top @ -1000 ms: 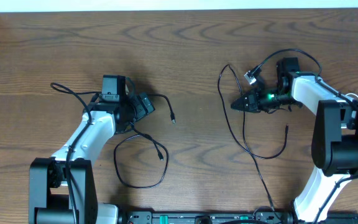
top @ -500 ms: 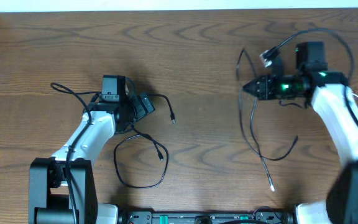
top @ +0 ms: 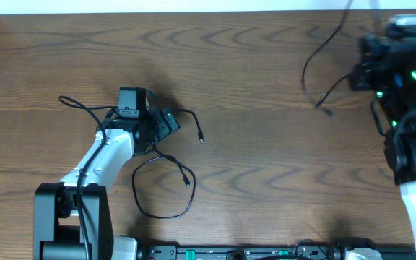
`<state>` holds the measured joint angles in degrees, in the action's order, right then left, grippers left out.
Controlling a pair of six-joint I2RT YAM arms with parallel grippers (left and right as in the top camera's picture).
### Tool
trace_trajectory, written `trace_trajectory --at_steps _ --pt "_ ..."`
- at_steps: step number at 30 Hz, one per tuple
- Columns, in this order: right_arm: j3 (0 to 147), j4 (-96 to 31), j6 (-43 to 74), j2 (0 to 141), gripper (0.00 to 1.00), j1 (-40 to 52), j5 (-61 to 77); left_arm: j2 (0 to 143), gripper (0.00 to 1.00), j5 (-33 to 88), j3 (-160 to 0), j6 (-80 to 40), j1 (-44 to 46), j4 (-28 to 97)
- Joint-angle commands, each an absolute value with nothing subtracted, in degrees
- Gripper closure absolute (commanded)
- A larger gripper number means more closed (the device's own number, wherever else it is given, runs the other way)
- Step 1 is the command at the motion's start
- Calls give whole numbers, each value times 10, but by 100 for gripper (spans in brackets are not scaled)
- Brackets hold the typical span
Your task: Untangle cables
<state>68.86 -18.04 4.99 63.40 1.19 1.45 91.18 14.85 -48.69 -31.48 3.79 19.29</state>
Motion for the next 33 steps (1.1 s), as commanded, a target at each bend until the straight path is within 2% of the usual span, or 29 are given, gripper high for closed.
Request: trace_trajectory --at_steps 1,4,7,16,21,28,33 --pt "690 -175 55 616 99 9 -216 906 1 143 -493 -311 36 195" --pt "689 -192 55 622 99 -4 -295 906 1 143 -493 -311 36 195" --pt "688 -234 68 650 99 -38 -310 906 1 143 -493 -311 36 195" --pt "688 -354 239 767 99 -112 -305 906 1 143 -493 -311 36 195" --pt "688 -351 269 817 99 -140 -249 906 1 143 -493 -311 36 195" --pt "688 -306 537 839 99 -222 -84 906 1 143 -493 -311 36 195" --pt "678 -284 564 840 99 -275 -22 906 1 143 -493 -311 36 195"
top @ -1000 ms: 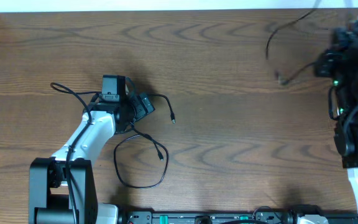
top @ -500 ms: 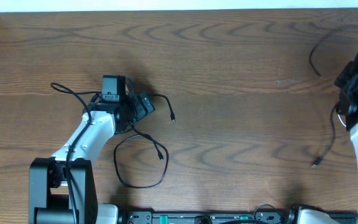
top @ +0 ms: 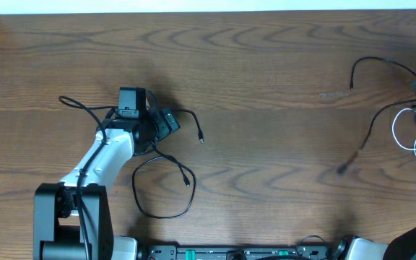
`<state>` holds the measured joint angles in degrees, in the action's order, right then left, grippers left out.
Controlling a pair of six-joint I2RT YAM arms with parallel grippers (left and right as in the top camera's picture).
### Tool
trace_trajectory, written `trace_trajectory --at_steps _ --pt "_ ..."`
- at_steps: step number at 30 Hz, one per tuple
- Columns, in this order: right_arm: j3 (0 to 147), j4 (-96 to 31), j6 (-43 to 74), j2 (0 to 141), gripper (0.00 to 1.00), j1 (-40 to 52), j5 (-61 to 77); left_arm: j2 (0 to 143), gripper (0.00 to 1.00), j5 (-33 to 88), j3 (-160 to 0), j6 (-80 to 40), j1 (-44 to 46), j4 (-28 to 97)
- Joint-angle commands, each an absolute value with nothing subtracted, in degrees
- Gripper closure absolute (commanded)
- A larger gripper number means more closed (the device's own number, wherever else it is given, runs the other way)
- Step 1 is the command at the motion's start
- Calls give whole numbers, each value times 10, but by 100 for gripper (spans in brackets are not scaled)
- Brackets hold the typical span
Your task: Untangle cables
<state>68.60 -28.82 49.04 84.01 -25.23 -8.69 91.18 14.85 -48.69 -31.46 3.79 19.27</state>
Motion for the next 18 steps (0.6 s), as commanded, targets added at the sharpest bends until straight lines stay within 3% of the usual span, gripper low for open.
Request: trace_trajectory --at_steps 1,12,13,14,17,18 --pt "675 -286 563 840 99 -282 -24 906 2 143 -493 -311 36 195" --pt "615 -327 563 840 97 -311 -76 906 2 143 -493 -311 36 195" --pt "610 -327 563 840 83 -311 -75 906 2 143 -493 -311 36 195" --pt "605 -328 563 840 61 -311 -71 906 2 143 -493 -311 36 195" --pt "594 -328 563 840 6 -310 -54 906 2 143 -493 -311 36 195" --pt "590 -331 563 840 1 -310 -49 906 2 143 -493 -311 36 195"
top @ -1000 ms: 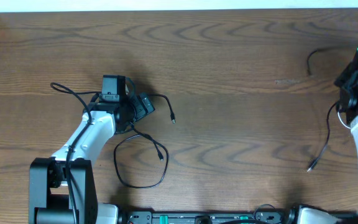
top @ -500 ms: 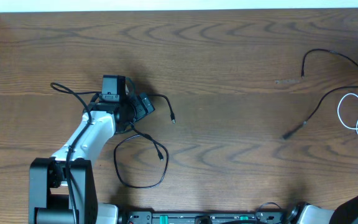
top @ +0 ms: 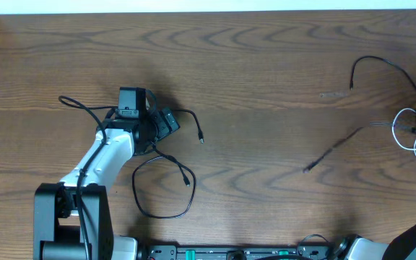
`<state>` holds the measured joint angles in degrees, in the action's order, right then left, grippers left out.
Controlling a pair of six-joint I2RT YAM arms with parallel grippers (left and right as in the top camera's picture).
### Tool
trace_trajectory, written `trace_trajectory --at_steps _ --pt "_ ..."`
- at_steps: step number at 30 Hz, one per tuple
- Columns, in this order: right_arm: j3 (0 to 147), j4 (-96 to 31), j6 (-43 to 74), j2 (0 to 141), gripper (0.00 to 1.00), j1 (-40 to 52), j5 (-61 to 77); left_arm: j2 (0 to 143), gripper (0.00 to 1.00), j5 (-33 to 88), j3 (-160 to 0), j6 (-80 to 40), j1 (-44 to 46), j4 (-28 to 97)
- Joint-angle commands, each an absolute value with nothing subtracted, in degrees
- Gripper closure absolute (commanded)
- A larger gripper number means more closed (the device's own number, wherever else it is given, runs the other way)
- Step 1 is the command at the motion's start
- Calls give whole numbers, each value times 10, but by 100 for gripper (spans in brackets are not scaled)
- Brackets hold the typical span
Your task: Untangle cables
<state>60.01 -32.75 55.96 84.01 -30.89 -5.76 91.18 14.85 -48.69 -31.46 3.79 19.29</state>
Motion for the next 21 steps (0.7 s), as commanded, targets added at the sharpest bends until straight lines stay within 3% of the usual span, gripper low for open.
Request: trace_trajectory --at_steps 1,9,10,11,13,14,15,21 --pt "587 -334 563 840 1 -310 -43 906 2 143 -493 -311 36 195" --pt "558 -360 554 840 3 -277 -36 906 1 143 -493 -311 36 195" --pt "550 -360 552 840 9 -267 -36 906 2 143 -493 -311 36 195" --pt "537 -360 548 840 27 -250 -36 906 2 142 -493 -311 36 195" --pt "518 -360 535 840 77 -227 -36 906 2 143 -493 -311 36 195" --pt "507 -360 532 840 95 -213 -35 906 2 143 -493 -311 36 195" --pt "497 -360 526 840 99 -200 -32 906 2 143 -493 -311 36 195" --pt "443 -360 501 840 99 -110 -23 906 2 143 -493 -311 36 195"
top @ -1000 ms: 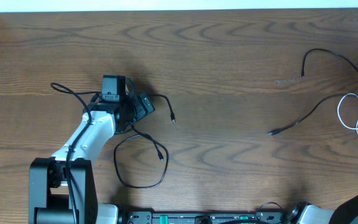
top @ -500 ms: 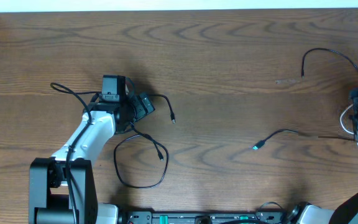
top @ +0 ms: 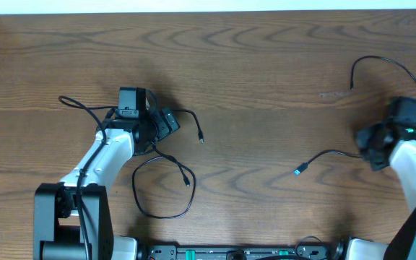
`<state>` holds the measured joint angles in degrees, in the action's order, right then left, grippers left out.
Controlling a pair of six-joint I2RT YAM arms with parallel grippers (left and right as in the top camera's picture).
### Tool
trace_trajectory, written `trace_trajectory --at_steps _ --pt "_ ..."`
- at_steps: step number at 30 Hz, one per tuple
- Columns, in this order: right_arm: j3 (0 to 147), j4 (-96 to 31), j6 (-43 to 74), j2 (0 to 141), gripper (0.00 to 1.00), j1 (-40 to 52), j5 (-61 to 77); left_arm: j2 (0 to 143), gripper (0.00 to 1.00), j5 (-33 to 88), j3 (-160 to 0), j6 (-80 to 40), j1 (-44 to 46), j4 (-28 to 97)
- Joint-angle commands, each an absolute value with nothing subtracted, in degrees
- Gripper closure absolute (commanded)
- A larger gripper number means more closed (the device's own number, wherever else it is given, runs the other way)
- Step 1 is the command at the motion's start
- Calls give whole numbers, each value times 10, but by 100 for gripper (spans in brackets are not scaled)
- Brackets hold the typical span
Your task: Untangle cables
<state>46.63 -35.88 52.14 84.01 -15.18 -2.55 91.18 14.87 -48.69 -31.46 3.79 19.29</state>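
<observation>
One black cable lies at the left: a free end (top: 200,136) points right and a loop (top: 139,204) curls toward the front edge. My left gripper (top: 167,124) sits on this cable where its strands cross and looks shut on it. A second black cable (top: 325,152) lies at the right, with a blue-tipped plug (top: 297,171) at its near end and its other end (top: 352,84) farther back. My right gripper (top: 367,141) is low over the table, shut on this second cable. The two black cables are far apart.
A white cable shows at the right edge behind the right arm. The left arm's base (top: 63,224) fills the front left corner. A rail of hardware (top: 251,253) runs along the table's front edge.
My right gripper has moved left from the table's right edge. The right cable, then stretched nearly straight, now sags in a curve, its plug slightly farther left. The left arm and cable are unchanged.
At first my right gripper was at the back right with the second cable hanging from it. Then it was at the right edge with the cable drawn that way, then stretched out. Now it is farther in and the cable lies slack. The left gripper stayed on its cable throughout.
</observation>
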Motion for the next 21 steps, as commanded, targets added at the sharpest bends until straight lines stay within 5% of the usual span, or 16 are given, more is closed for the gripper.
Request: trace_trajectory --at_steps 1,21 --pt "437 -359 501 840 99 -95 -23 906 2 143 -493 -311 36 195" --pt "396 -363 428 840 99 108 5 906 2 143 -493 -311 36 195"
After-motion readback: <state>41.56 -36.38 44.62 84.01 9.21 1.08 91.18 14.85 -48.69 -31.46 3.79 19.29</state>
